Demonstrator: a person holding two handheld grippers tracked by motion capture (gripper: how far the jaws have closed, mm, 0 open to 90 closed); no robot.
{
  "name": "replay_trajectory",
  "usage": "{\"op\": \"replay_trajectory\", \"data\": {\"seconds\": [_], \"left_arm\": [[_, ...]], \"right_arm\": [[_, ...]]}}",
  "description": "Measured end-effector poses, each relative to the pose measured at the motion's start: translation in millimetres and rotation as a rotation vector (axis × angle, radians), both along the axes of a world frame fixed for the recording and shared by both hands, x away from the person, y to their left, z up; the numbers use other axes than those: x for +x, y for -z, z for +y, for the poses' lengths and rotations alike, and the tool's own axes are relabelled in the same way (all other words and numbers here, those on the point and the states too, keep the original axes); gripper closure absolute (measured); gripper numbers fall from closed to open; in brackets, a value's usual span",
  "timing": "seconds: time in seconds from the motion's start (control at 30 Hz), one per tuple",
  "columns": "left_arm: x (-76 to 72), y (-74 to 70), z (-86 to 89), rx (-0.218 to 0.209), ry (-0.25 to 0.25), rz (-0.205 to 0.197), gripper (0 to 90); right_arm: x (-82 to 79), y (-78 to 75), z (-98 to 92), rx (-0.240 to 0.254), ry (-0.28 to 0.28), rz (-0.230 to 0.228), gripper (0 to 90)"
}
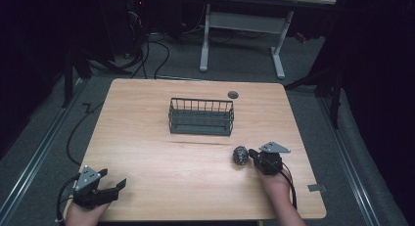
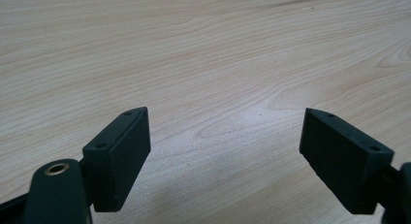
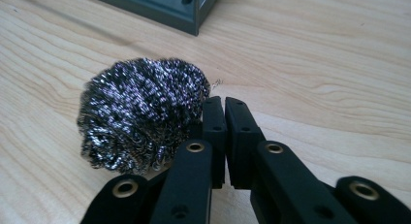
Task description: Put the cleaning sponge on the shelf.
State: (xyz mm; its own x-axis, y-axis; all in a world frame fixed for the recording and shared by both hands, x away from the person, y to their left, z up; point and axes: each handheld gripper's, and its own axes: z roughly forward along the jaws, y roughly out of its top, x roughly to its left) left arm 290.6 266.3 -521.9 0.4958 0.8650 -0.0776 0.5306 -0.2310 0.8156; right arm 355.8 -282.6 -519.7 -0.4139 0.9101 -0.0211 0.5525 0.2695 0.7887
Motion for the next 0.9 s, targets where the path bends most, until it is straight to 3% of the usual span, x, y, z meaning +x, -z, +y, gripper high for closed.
{"op": "replay_trajectory", "data": {"seconds": [0.13, 0.27, 0.4, 0.53, 0.7, 0.9], "left_arm": [[3.5, 0.6, 1.4, -0.006, -0.003, 0.001, 19.2], [8.6, 1.2, 0.9, -0.006, 0.004, 0.003, 19.2], [11.8, 0.9, -0.1, -0.008, 0.005, -0.002, 19.1], [13.5, 1.4, -2.0, -0.008, 0.019, 0.000, 18.9], [12.7, -2.5, -0.2, -0.022, 0.026, -0.016, 18.9], [13.1, -3.0, -0.5, -0.023, 0.034, -0.016, 18.9]], "right_arm": [[-13.9, -10.4, -2.5, 0.042, -0.002, -0.040, 85.4], [-34.1, -20.3, 6.9, 0.058, -0.051, -0.077, 85.6], [-43.6, -19.7, 27.3, 0.047, -0.123, -0.060, 85.9], [-39.1, -9.4, 46.0, -0.009, -0.178, -0.012, 85.9], [-35.8, -3.7, 46.3, -0.039, -0.163, 0.006, 85.7], [-37.0, -3.7, 27.8, -0.018, -0.100, 0.005, 84.6]]}}
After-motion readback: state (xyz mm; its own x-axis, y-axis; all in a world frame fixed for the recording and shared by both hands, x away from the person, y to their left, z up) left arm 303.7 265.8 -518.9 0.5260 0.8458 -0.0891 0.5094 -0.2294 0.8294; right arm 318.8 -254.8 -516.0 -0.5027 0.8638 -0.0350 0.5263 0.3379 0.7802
